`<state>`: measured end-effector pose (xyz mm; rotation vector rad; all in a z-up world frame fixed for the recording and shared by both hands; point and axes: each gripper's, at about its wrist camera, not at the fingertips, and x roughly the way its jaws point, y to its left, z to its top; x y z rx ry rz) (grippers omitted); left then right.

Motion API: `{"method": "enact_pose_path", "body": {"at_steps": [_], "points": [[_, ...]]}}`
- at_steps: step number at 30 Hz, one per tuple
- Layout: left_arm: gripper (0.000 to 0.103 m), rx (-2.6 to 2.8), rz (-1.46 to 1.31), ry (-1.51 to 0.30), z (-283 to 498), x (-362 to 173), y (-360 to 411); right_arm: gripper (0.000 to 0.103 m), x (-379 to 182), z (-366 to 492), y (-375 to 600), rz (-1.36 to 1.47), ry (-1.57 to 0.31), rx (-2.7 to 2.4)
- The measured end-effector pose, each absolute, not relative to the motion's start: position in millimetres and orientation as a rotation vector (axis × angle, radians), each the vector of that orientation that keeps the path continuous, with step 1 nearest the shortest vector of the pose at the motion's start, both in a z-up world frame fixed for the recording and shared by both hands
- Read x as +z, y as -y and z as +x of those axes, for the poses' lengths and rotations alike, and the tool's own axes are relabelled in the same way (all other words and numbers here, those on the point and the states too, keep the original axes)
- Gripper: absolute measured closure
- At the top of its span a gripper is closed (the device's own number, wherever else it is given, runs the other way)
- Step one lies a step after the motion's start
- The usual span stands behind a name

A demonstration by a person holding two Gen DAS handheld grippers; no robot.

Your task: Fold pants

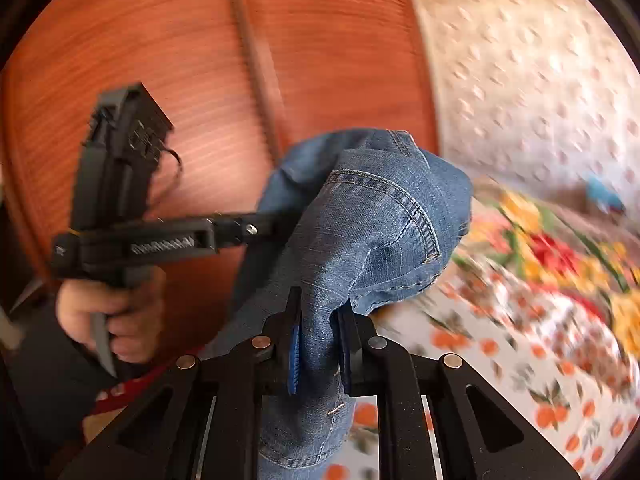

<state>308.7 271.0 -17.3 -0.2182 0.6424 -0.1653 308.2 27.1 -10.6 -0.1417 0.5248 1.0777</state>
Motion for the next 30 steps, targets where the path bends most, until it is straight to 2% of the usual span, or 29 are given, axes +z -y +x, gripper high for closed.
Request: {"method": "enact_pose_path", "body": {"at_steps": [2,5,10,12,15,18,24,30], "points": [[0.091,-0.15,-0.19,-0.679,334,-37,-261,0.088,-35,331,-17,-0.133,-0.594,1.01],[0.089,-0.159,-0.188,-0.751,363,-64,-248,0.082,-57,351,-6,-0.145,-0.656,0.933],[0.084,-0.154,-0.155,-0.766,359,-65,-241,0.06,-62,356,8,-0.169,-0.694,0.891],[0.076,-0.145,-0.145,-0.758,349,-58,-243,0.055,-59,363,13,-0.159,-0.706,0.873],[0.063,-0.134,-0.118,-0.756,335,-50,-240,0.054,-52,369,12,-0.137,-0.696,0.832],[0.058,-0.135,-0.093,-0.739,316,-45,-234,0.054,-34,357,5,-0.151,-0.615,0.79],[0.058,-0.131,-0.092,-0.726,277,-50,-225,0.054,-8,318,7,-0.186,-0.529,0.886],[0.058,-0.129,-0.118,-0.757,247,-74,-222,0.055,-27,362,-17,-0.258,-0.609,0.862]]}}
